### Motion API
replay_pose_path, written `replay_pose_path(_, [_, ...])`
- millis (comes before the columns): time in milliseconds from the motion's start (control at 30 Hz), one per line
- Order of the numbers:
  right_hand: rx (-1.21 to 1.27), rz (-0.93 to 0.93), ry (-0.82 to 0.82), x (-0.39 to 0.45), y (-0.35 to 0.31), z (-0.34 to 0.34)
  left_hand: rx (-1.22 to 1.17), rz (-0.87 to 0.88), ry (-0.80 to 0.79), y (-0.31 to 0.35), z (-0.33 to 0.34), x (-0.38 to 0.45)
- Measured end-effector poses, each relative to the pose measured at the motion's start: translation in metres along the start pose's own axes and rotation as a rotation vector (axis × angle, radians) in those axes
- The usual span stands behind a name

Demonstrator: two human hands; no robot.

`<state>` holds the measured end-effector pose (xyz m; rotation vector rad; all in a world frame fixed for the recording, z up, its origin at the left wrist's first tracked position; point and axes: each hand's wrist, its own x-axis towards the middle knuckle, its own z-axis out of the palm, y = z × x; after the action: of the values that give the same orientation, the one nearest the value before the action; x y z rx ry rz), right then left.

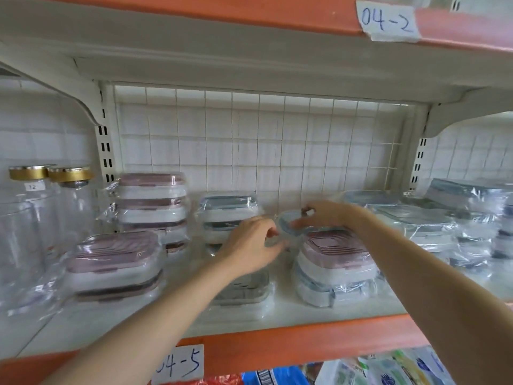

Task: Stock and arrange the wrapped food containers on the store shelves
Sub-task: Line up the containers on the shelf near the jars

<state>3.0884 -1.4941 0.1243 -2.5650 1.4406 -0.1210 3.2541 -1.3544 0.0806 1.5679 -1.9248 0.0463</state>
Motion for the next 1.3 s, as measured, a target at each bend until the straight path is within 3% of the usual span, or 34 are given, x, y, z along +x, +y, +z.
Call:
replay_pose_path(167, [-0.113,0.043,-0.026,0.018,0.000,0.005,-0.223,-0.045,-0.189,0.034,0.018,0.006])
replay_pose_path(367, [-0.129,0.067,-0.059,0.024,0.007,0.001,-0.223,-0.025,-0.209,0.047,0.031,0.014])
replay_pose_path(567, [-0.048,0.026,0.169,0.018,0.005,-0.016,-0.390,-0.100,-0.121,0.031,0.000,0.002])
replay_pose_path(767, [0.049,-0.030,0.500,0.010,-0.042,-0.050,-0.302,-0.187,-0.077,-0.010,-0.083,-0.034])
replay_pose_path(900, [0.119,-0.118,0.513,0.022,-0.086,-0.038,-0.234,-0.328,-0.002,-0.047,-0.147,-0.076])
replay_pose_path(1033, [0.037,-0.199,0.485,0.038,-0.127,-0.021,-0.244,-0.457,0.095,-0.081,-0.198,-0.111])
replay_pose_path(1167, [-0.087,-0.205,0.286,0.051,-0.144,-0.009,-0.170,-0.488,-0.145,-0.106,-0.211,-0.129])
replay_pose_path(1233, [-0.102,-0.172,0.314,0.049,-0.147,-0.007,-0.062,-0.494,-0.215,-0.115,-0.206,-0.131])
replay_pose_path(1300, [-0.101,-0.157,0.389,0.044,-0.148,-0.005,0.081,-0.476,-0.170,-0.117,-0.201,-0.127])
